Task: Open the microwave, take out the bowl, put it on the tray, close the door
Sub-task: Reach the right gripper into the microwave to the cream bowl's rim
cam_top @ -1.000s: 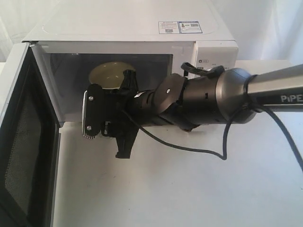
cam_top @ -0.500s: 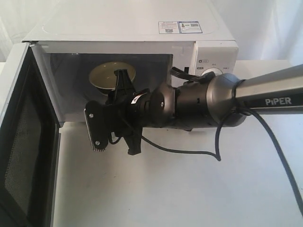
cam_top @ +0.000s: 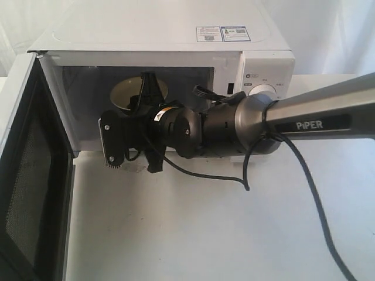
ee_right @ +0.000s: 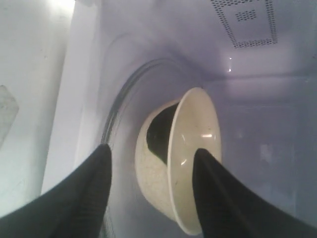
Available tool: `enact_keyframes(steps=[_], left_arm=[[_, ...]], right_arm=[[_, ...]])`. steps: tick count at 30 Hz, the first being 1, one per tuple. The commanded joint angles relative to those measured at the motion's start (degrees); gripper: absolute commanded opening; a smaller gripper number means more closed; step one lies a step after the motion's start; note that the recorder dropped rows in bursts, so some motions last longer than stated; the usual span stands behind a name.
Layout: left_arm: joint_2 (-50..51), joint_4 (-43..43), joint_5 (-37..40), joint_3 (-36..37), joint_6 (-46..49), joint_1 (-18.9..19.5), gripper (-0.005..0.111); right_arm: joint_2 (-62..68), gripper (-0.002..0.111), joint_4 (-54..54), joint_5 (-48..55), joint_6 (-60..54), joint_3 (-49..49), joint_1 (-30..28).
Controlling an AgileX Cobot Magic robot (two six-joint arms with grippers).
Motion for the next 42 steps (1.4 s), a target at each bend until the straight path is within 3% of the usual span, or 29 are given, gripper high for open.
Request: enact_keyframes(steps=[1, 42], left_arm=[[-0.28, -0.27, 0.1, 0.22, 0.16, -0.14, 0.0], [-0.28, -0.27, 0.1, 0.22, 0.16, -0.14, 0.0]], right_arm=[[2.52, 0.048, 1.14, -1.31, 0.57, -2.94, -0.41], [14.34, 0.048, 3.24, -0.66, 0.23, -15.93, -4.02]])
